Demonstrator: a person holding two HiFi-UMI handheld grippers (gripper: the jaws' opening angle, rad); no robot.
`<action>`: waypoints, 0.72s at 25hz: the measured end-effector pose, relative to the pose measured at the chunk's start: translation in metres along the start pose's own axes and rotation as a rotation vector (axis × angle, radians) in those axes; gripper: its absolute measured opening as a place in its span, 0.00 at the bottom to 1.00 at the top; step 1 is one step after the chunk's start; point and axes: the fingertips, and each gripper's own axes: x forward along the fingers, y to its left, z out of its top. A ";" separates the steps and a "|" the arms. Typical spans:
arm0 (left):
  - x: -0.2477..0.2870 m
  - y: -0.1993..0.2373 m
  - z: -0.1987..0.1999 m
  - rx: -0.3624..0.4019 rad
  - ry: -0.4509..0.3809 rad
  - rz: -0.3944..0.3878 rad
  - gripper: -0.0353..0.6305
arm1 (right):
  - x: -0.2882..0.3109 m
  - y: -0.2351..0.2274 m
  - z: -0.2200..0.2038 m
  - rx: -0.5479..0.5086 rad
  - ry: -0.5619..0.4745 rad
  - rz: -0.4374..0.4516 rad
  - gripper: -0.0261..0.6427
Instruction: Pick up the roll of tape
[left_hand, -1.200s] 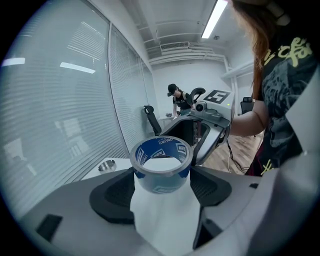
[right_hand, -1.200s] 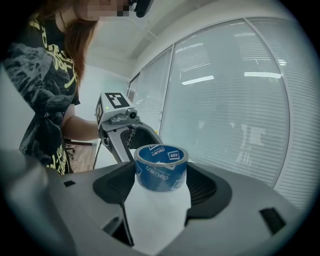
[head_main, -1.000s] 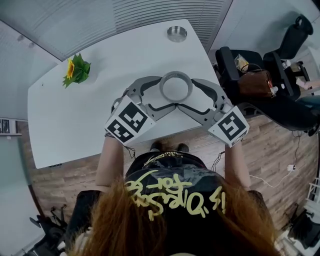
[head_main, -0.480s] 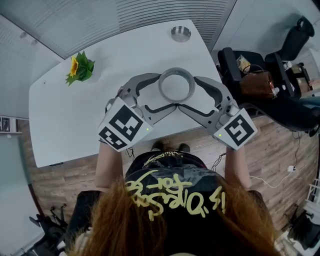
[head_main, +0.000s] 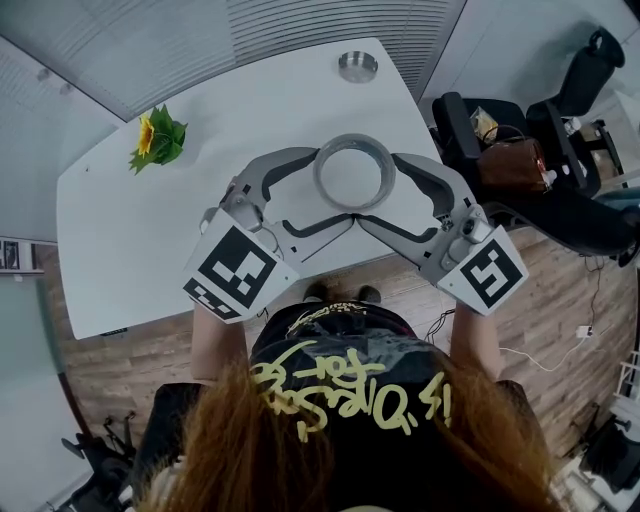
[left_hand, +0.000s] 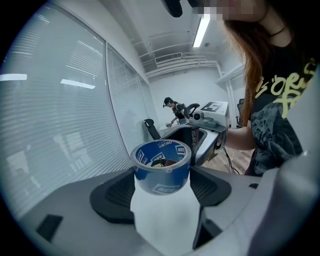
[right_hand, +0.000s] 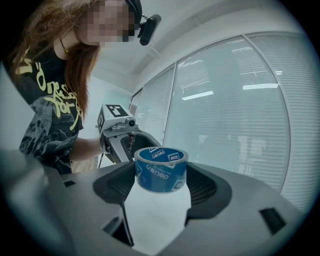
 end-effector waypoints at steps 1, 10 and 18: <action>0.000 -0.001 0.002 0.000 -0.005 -0.001 0.56 | -0.001 0.000 0.001 -0.002 -0.001 -0.001 0.50; -0.001 -0.005 0.010 0.004 -0.020 -0.017 0.56 | -0.009 0.001 0.006 -0.003 0.002 -0.020 0.50; -0.001 -0.005 0.013 0.007 -0.035 -0.033 0.56 | -0.011 0.000 0.009 0.012 -0.007 -0.036 0.50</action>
